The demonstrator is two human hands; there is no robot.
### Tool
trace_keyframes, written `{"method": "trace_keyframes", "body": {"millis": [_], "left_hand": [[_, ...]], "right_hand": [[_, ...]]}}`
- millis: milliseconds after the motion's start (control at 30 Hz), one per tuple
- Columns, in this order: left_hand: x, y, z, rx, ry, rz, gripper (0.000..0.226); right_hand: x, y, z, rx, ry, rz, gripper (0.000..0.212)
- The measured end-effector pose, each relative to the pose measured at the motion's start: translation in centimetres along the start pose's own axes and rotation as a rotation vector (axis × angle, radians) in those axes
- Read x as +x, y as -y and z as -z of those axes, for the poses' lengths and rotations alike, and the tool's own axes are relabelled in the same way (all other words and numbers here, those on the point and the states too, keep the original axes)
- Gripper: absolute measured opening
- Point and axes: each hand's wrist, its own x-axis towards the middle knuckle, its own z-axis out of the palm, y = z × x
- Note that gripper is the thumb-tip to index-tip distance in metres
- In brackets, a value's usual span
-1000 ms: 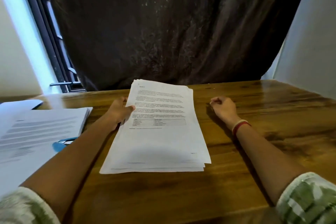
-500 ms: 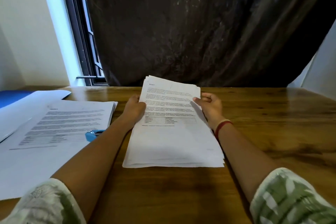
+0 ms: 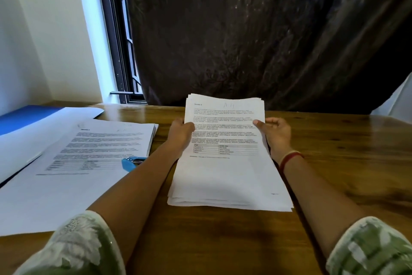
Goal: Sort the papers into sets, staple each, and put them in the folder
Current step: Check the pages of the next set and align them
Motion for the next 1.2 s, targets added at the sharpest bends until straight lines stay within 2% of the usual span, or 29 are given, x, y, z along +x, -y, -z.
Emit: {"method": "trace_keyframes", "body": {"millis": [67, 267, 500, 700, 767, 900, 1033, 1200], "left_hand": [[0.0, 0.3, -0.1, 0.023, -0.027, -0.030, 0.020], [-0.2, 0.7, -0.4, 0.032, -0.119, -0.108, 0.018], [0.2, 0.8, -0.7, 0.126, -0.251, -0.141, 0.014], [0.1, 0.4, -0.7, 0.128, -0.309, -0.162, 0.030], [0.1, 0.5, -0.6, 0.127, -0.341, -0.156, 0.029], [0.5, 0.6, -0.4, 0.116, -0.321, -0.191, 0.019], [0.7, 0.5, -0.2, 0.041, -0.271, -0.190, 0.020], [0.7, 0.7, 0.0, 0.000, -0.212, -0.200, 0.025]], "right_hand": [[-0.2, 0.1, -0.1, 0.001, -0.021, 0.015, 0.020], [-0.3, 0.1, -0.1, -0.022, 0.004, 0.011, 0.011], [-0.2, -0.2, -0.3, -0.025, 0.024, 0.044, 0.009], [0.2, -0.4, 0.0, 0.020, 0.041, 0.047, 0.008], [0.2, -0.5, 0.2, 0.039, 0.016, 0.060, 0.014], [0.4, 0.0, 0.7, 0.070, 0.118, 0.035, 0.002], [0.9, 0.4, 1.2, 0.079, 0.257, -0.051, 0.013], [1.0, 0.6, 1.6, 0.078, 0.322, -0.122, 0.020]]}}
